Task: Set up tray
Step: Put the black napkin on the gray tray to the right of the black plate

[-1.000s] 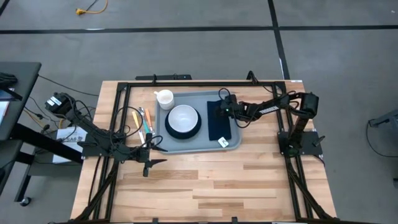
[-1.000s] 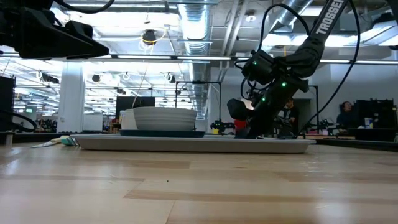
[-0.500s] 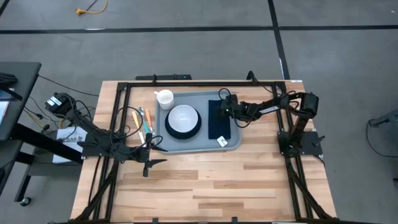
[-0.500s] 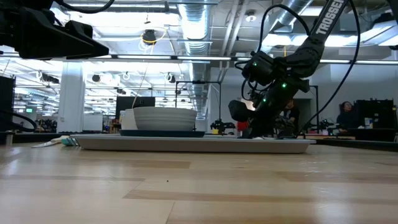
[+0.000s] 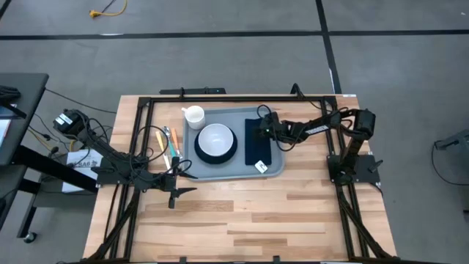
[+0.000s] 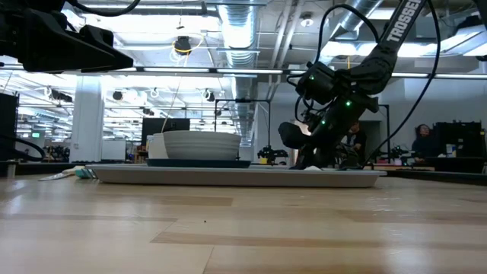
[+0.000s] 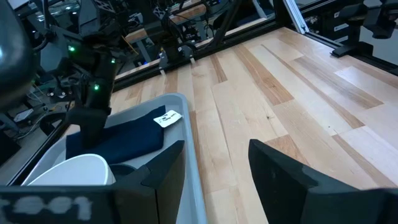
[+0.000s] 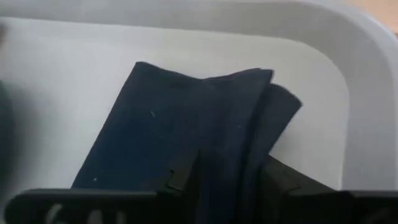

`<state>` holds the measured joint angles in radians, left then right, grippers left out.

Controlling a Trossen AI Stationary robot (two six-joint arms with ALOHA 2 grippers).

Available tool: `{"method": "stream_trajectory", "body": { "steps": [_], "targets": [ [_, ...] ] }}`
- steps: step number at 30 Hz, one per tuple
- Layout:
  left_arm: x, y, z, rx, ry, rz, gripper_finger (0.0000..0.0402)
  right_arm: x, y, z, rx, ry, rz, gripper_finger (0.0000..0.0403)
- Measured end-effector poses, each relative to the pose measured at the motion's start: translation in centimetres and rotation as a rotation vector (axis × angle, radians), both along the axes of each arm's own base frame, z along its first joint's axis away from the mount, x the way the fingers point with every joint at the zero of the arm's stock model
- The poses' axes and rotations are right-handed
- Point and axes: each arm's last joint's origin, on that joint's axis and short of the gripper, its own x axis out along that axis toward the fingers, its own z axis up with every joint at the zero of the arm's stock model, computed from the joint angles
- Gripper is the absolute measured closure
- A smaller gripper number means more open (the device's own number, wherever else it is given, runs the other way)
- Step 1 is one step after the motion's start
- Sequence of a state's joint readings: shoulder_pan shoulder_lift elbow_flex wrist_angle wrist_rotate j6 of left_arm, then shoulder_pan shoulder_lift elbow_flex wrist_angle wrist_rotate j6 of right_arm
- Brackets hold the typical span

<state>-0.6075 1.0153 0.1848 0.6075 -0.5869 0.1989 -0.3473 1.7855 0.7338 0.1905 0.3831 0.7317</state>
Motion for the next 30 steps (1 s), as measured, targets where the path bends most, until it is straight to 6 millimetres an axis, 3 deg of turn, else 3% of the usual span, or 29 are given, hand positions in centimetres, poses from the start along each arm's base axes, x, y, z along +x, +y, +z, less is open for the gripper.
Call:
{"method": "stream_trajectory", "body": {
  "steps": [11, 30],
  "targets": [
    [0.0, 0.0, 0.0, 0.0, 0.0, 0.0, 0.0235, 1.1, 0.0, 0.9, 0.029, 0.037, 0.187, 0.0221],
    [0.0, 0.0, -0.1, 0.004, 0.01, 0.001, 0.0235, 1.8, -0.8, 3.5, -0.017, 0.313, 0.072, 0.0216]
  ]
}}
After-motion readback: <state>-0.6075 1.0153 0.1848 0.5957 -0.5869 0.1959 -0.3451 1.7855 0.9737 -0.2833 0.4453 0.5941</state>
